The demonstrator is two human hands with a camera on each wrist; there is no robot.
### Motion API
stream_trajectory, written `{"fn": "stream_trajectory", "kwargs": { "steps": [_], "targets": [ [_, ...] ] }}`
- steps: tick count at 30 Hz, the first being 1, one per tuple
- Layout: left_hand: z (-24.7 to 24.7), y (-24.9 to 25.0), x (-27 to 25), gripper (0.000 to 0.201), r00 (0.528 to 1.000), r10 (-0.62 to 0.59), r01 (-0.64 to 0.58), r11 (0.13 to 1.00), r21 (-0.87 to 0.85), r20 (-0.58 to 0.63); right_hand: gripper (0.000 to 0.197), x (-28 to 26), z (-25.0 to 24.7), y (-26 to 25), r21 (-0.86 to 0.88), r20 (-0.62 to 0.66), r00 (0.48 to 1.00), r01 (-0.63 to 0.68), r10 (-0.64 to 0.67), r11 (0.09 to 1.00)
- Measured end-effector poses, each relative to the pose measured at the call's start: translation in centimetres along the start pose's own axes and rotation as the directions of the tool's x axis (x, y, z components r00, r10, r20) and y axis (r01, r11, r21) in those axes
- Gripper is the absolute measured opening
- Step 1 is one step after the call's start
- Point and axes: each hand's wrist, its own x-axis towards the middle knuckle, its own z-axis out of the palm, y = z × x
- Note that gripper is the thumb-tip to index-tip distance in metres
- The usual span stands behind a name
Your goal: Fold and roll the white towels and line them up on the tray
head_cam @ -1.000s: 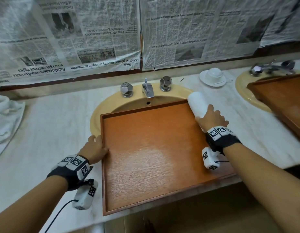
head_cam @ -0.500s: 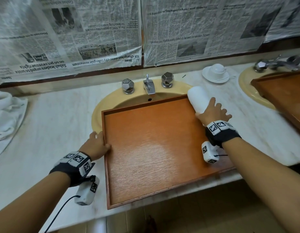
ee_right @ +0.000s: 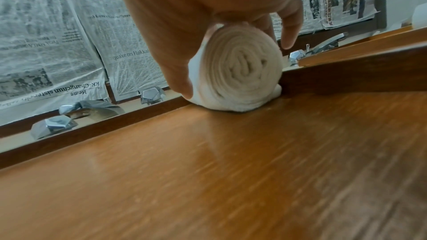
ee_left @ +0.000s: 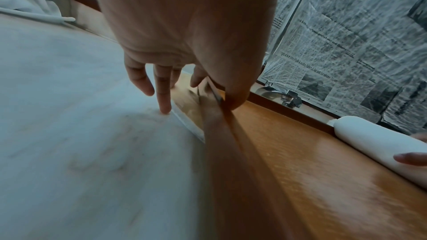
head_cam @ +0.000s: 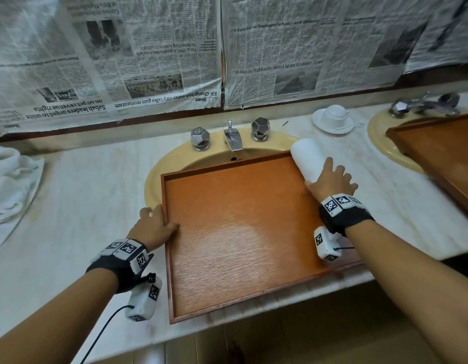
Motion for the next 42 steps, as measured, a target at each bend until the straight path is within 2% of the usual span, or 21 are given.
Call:
{"fn": "stream_trajectory", "kwargs": {
  "steps": [3, 6, 11, 13, 17, 21, 23, 25, 27, 30, 32, 42],
  "targets": [
    [-0.1, -0.5, 0.1, 0.074, 1.000, 0.008, -0.008, 1.000, -0.009, 0.003, 0.085, -0.7, -0.2, -0.4, -0.037, -0.043, 0.999, 0.011, -0.012, 0.999],
    [-0.1, -0.8, 0.0, 0.077, 1.000, 0.022, -0.022, 1.000, -0.002, 0.011, 0.082, -1.4, -0.3, -0.7, -0.116, -0.089, 0.994, 0.058, -0.069, 0.992],
    [0.1, -0.9, -0.1, 0.073, 0.999, 0.039, -0.039, 0.999, 0.021, 0.012, 0.069, -1.2, 0.2, -0.7, -0.151, -0.037, 0.997, 0.066, -0.072, 0.986],
    [0.2, -0.8, -0.1, 0.072, 0.999, 0.035, -0.035, 0.999, 0.035, 0.019, 0.069, -0.5, 0.0, -0.2, -0.119, -0.014, 0.997, 0.070, -0.072, 0.990],
    [0.2, -0.7, -0.1, 0.072, 0.999, 0.024, -0.025, 0.998, 0.051, 0.023, 0.078, 1.2, -1.0, 1.1, 0.084, 0.078, 0.997, 0.011, -0.018, 0.996],
    [0.2, -0.5, -0.1, 0.069, 0.999, 0.019, -0.021, 0.999, 0.046, 0.029, 0.063, 2.2, -1.0, 2.2, 0.195, 0.104, 0.994, 0.022, -0.043, 0.981],
    [0.2, -0.5, -0.1, 0.069, 0.999, 0.018, -0.019, 0.999, 0.047, 0.026, 0.066, 2.1, -1.0, 1.9, 0.091, 0.116, 0.993, 0.004, -0.015, 0.996],
    [0.2, -0.5, 0.0, 0.070, 0.999, 0.019, -0.020, 0.999, 0.050, 0.026, 0.081, 1.7, -1.2, 1.2, -0.018, 0.103, 0.995, 0.007, -0.005, 1.000],
    [0.2, -0.6, 0.1, 0.069, 0.999, 0.017, -0.019, 0.999, 0.051, 0.030, 0.094, 1.2, -1.2, 0.6, -0.065, 0.095, 0.994, 0.058, -0.051, 0.996],
    [0.3, -0.6, 0.2, 0.068, 0.999, 0.021, -0.022, 0.998, 0.055, 0.029, 0.086, 1.1, -0.9, 0.1, -0.151, 0.121, 0.980, 0.175, -0.157, 0.973],
    [0.3, -0.7, 0.3, 0.068, 0.999, 0.021, -0.023, 0.998, 0.059, 0.026, 0.087, 1.2, -0.9, 0.2, -0.201, 0.139, 0.975, 0.197, -0.171, 0.960],
    [0.5, -1.4, 0.6, 0.075, 0.999, 0.040, -0.040, 0.999, 0.014, 0.013, 0.102, 1.1, -1.8, 0.4, -0.204, 0.188, 0.976, 0.150, -0.112, 0.967]
  ]
}}
